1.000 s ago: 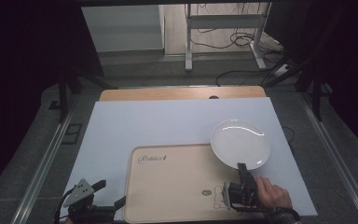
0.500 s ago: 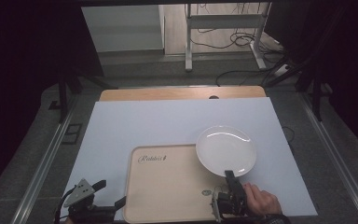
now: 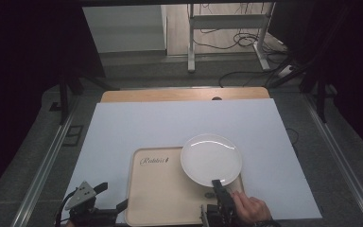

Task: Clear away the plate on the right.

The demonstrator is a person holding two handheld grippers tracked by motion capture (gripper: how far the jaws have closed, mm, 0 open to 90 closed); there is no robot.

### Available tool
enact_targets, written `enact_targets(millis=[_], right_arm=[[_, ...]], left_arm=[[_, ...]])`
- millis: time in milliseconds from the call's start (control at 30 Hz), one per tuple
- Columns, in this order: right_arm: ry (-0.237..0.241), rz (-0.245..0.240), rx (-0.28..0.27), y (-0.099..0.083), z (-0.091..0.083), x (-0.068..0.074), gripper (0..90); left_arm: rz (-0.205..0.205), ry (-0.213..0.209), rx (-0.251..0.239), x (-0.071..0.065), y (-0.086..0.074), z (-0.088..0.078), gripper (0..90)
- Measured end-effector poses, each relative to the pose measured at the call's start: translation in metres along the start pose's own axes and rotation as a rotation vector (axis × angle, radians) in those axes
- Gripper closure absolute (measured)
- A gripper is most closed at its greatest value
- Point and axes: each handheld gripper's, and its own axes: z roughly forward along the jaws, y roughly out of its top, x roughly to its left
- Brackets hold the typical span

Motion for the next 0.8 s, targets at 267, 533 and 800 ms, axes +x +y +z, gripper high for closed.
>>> enact_targets(millis=[267,533,800], right_arm=[[0.028,-0.026,-0.062,0.018,0.001,0.009,84.8],[-0.006,-0.052,-0.066,0.033,-0.004,0.015,84.8],[0.017,-0.066,-0.081,0.043,-0.005,0.020,84.8]], left_arm=[[0.002,-0.001,0.001,0.000,0.000,0.000,3.2],[0.004,0.000,0.001,0.000,0.000,0.000,3.2],[0.005,-0.001,0.001,0.000,0.000,0.000,3.2]])
